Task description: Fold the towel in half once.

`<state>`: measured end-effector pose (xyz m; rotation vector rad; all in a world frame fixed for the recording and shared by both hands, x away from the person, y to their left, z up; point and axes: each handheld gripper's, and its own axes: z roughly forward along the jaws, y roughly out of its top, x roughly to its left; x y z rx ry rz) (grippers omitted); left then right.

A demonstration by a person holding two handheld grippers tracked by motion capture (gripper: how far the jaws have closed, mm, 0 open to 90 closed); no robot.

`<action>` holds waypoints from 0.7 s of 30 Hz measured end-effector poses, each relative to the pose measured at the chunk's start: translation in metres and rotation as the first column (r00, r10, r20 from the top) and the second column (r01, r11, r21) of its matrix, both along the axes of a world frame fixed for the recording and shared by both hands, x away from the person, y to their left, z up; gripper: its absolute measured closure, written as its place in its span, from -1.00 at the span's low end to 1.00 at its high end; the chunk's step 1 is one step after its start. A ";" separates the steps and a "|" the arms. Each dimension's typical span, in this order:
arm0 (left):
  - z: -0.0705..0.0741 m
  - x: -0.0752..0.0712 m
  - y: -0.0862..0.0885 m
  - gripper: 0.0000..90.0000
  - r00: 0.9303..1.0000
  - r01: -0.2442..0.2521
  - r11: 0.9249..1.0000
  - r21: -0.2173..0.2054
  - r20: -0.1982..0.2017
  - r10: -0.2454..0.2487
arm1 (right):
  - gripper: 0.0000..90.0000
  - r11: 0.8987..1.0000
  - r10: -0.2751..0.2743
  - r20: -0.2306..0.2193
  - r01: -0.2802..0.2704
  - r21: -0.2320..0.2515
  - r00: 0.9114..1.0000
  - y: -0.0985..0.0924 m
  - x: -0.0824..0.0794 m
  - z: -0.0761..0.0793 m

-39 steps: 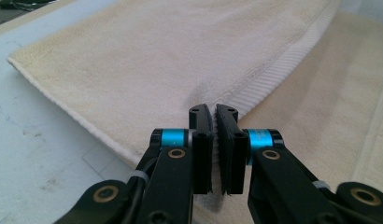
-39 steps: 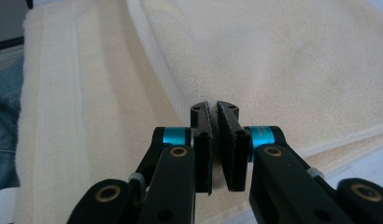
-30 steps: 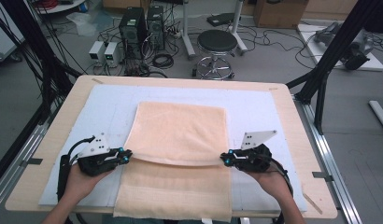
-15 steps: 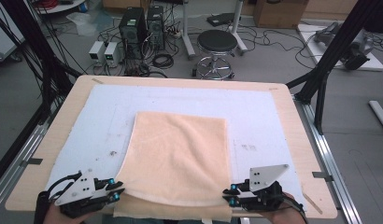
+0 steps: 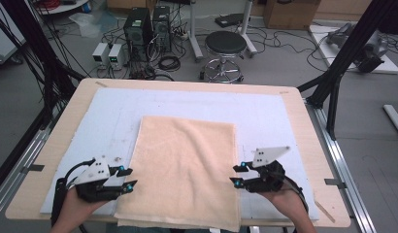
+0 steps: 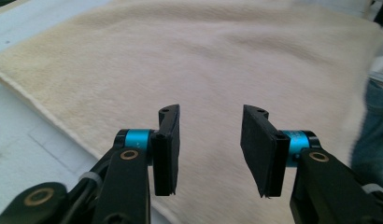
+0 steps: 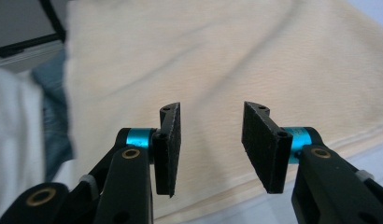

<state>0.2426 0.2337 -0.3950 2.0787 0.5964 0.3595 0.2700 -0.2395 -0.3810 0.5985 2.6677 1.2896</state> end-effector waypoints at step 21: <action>-0.043 0.139 -0.002 -0.03 0.938 -0.327 0.944 0.038 -0.110 0.330 | -0.11 0.949 -0.279 0.003 0.276 -0.150 0.960 0.009 0.134 -0.043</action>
